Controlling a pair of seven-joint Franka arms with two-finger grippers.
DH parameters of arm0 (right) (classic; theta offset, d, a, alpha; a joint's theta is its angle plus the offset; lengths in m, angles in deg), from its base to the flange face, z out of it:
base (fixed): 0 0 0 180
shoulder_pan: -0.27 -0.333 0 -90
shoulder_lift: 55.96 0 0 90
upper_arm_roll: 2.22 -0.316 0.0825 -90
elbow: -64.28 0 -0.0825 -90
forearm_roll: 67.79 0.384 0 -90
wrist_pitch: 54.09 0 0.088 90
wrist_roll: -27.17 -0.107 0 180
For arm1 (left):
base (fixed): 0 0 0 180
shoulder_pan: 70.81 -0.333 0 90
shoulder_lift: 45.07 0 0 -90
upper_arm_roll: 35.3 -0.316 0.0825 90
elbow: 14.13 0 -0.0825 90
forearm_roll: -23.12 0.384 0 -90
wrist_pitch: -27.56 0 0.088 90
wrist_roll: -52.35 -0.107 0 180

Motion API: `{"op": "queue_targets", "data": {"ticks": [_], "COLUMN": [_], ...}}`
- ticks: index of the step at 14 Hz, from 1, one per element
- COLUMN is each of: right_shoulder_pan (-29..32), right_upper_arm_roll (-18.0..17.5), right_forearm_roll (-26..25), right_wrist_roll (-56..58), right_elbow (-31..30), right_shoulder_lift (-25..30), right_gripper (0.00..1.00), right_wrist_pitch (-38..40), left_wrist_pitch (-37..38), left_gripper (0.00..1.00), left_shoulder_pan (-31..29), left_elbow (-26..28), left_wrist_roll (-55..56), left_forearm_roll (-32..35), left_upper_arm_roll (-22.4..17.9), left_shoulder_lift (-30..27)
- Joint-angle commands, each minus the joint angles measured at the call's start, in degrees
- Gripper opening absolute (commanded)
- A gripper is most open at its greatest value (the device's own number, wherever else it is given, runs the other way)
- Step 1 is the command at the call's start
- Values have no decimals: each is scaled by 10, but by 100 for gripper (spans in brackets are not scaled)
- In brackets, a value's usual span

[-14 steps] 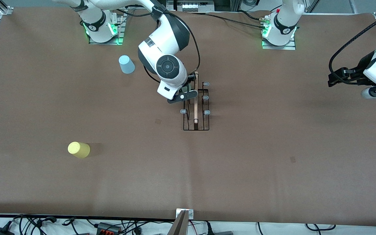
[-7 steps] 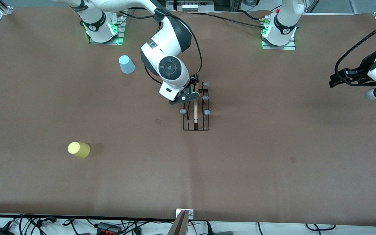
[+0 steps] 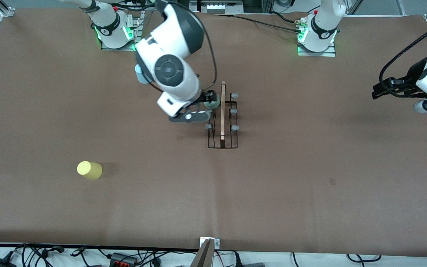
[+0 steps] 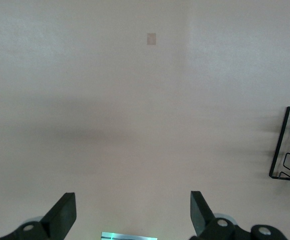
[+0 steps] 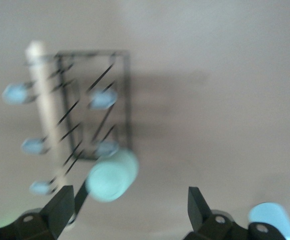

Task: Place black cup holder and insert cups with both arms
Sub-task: 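Release the teal cup and move the right gripper to the yellow cup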

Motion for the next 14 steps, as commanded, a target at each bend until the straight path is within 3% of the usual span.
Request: {"op": "queue_targets", "data": {"ticks": [1,3,8,14], "right_shoulder_pan": [14,67,211,288], "right_upper_arm_roll": [55,73,74,72], "right_forearm_roll": [-56,-60,-61,-55], "right_wrist_roll": [-5,0,90,272], "right_elbow": [3,3,3,3], "right_shoulder_lift": [-3,-7,-57,-129], "right_gripper": [100,100,100,100], "right_wrist_pitch": [9,5,-55,-184], "left_wrist_pitch": [2,2,3,3], "left_gripper": [100,100,100,100], "left_shoulder_pan": [1,1,1,1], "left_elbow": [10,10,10,10], "left_wrist_roll": [6,5,6,6], "left_forearm_roll": [-10,-10,-10,-10], "left_upper_arm_roll": [0,0,0,0], "left_shoulder_lift": [-12,-12,-12,-12]}}
